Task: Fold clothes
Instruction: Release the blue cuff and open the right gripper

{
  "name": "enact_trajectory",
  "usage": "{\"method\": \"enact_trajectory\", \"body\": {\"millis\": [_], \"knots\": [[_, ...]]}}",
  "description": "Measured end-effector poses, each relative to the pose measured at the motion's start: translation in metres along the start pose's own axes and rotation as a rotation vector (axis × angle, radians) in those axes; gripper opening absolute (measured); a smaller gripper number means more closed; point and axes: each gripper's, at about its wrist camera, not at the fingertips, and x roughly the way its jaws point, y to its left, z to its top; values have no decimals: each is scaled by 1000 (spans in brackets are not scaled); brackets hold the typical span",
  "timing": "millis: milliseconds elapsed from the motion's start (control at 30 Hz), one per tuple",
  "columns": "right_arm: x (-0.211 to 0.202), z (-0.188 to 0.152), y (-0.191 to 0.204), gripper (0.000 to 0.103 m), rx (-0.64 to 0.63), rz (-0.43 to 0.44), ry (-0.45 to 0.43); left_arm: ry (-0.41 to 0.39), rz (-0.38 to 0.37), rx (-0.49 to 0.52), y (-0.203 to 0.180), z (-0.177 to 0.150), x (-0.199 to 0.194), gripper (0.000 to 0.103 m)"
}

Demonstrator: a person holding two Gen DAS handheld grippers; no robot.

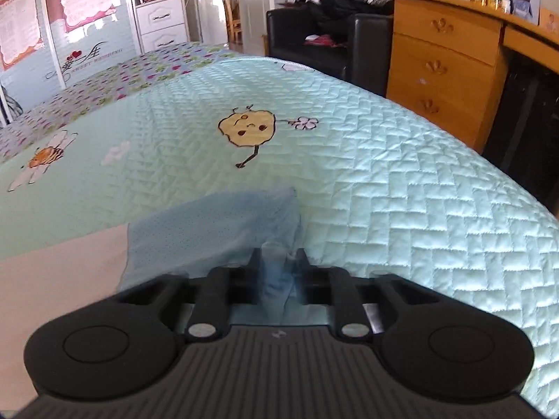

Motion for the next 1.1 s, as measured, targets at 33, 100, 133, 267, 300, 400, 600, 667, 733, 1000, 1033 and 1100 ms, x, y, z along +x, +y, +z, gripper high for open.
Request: {"method": "enact_trajectory", "body": {"millis": [33, 100, 133, 267, 300, 400, 600, 667, 733, 1000, 1033, 1100], "knots": [[-2, 1, -3, 18, -10, -1, -4, 0, 0, 0, 0, 0, 0, 102], [-6, 5, -11, 17, -18, -21, -23, 0, 0, 0, 0, 0, 0, 102], [-7, 7, -15, 17, -21, -49, -35, 1, 0, 0, 0, 0, 0, 102], [3, 7, -22, 18, -110, -107, -7, 1, 2, 2, 0, 0, 1, 102], [5, 6, -21, 21, -131, -122, -5, 1, 2, 2, 0, 0, 1, 102], [4, 6, -29, 44, -81, -151, -5, 1, 2, 2, -1, 0, 1, 102], [-33, 5, -44, 59, 221, -148, -130, 1, 2, 2, -1, 0, 1, 102], [-49, 1, -35, 59, 247, -72, -200, 1, 1, 1, -1, 0, 1, 102], [-58, -2, -22, 62, 218, 16, -233, 1, 1, 1, -1, 0, 1, 102], [-10, -28, -48, 35, 260, 112, -35, 2, 2, 1, 0, 1, 0, 102], [-17, -29, -48, 36, 264, 70, -68, 2, 2, 2, 0, 1, 0, 102], [-37, -33, -41, 43, 285, 32, -145, 2, 3, 2, 0, 1, 0, 102]]}}
